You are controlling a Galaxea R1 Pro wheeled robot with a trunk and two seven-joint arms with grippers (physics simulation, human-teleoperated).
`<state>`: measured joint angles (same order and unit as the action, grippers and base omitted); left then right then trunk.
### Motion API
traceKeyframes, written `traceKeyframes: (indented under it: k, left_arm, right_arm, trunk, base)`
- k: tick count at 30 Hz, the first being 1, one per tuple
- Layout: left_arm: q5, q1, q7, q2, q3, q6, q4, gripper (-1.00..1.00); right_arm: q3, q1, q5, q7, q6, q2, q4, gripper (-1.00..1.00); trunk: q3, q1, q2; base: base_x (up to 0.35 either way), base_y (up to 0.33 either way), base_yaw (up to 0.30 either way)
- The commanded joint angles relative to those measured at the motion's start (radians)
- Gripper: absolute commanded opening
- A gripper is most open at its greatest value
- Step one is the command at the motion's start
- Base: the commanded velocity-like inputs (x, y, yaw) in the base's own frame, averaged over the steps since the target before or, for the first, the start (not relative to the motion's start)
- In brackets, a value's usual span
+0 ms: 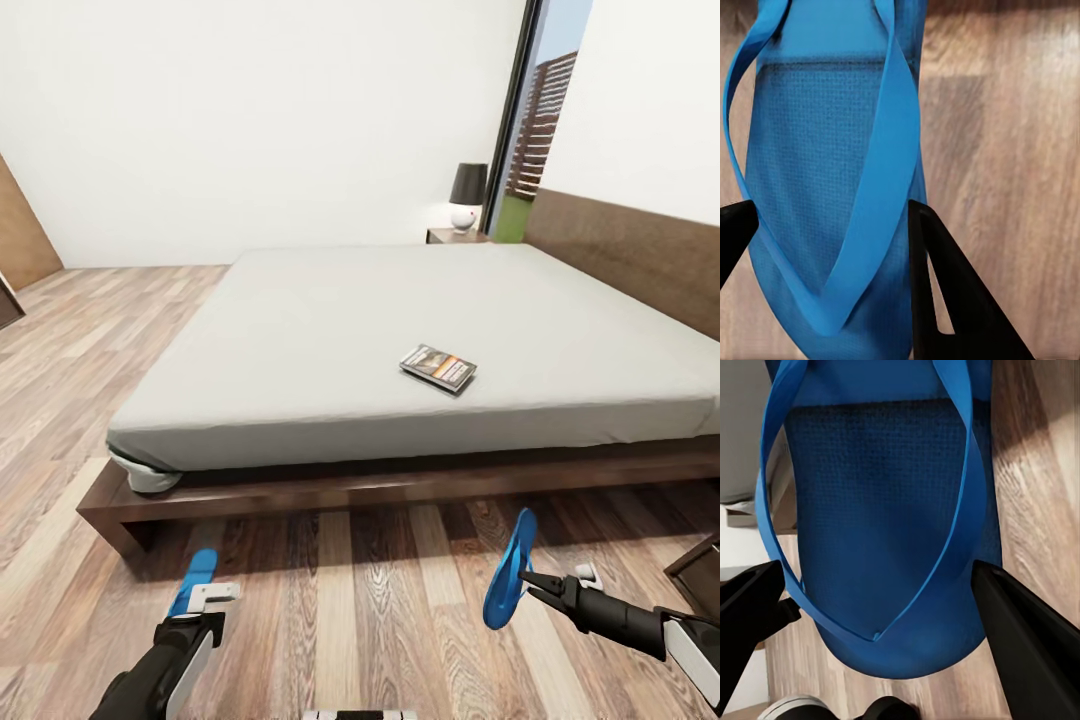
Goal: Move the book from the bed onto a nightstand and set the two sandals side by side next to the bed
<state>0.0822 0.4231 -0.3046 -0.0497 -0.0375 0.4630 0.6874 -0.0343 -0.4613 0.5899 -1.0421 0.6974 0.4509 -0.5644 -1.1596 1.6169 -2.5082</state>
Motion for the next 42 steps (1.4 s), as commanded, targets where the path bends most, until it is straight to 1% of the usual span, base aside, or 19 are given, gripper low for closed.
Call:
traceKeyframes:
  k: [1, 22, 33, 42]
  left_arm:
    - [0.005, 0.0, -0.008, -0.001, -0.004, 0.005, 0.002, -1.0]
    - [0.005, 0.0, -0.008, 0.002, -0.005, 0.005, 0.003, -1.0]
    - [0.007, 0.0, -0.008, 0.002, -0.005, 0.005, 0.004, -1.0]
    - [0.007, 0.0, -0.008, 0.001, -0.004, 0.003, 0.006, -1.0]
  right_arm:
    - [-0.001, 0.0, 0.005, -0.001, 0.007, 0.0, 0.0, -1.0]
    - [-0.001, 0.0, 0.005, -0.002, 0.008, 0.0, -0.002, -1.0]
    - [-0.001, 0.0, 0.005, -0.001, 0.008, 0.0, -0.002, -1.0]
    - [-0.001, 0.0, 0.005, -0.002, 0.008, 0.0, -0.002, -1.0]
  trunk:
    - [-0.005, 0.0, -0.001]
    - [-0.086, 0.01, -0.006]
    - [-0.131, 0.015, -0.008]
    - [-0.132, 0.015, -0.008]
  base:
    - [0.0, 0.0, 0.0]
    - [0.0, 0.0, 0.004]
    - [0.0, 0.0, 0.232]
    - [0.0, 0.0, 0.027]
